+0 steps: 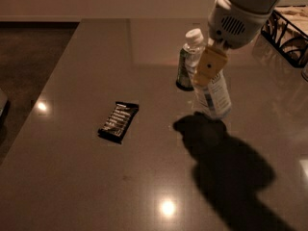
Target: Knock blue plastic bottle over
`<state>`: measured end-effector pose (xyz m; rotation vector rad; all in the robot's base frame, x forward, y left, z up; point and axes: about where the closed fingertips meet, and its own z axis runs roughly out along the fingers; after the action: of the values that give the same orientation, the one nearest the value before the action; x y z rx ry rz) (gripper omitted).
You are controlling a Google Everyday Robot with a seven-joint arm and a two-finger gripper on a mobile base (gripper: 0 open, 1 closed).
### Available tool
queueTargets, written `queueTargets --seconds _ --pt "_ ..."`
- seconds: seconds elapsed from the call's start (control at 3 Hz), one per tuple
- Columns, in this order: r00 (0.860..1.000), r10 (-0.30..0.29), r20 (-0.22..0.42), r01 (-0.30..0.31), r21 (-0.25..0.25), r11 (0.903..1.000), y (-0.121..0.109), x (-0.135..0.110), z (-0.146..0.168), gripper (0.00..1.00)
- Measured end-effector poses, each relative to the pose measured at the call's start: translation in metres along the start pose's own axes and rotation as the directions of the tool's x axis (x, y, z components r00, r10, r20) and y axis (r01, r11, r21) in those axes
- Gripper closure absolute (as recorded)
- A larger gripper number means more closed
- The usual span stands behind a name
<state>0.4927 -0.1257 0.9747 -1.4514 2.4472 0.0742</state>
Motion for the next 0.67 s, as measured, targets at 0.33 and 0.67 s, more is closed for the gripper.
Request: queueTargets --seconds 0.33,0.67 --pt "0.987 -0.080 -0.141 0.080 -0.003 0.9968 0.0075 0.0169 0.0104 1.00" --pt "0.959 -0.152 -0.240 0.158 0.007 0.9874 0.0064 0.0237 0.0159 1.00"
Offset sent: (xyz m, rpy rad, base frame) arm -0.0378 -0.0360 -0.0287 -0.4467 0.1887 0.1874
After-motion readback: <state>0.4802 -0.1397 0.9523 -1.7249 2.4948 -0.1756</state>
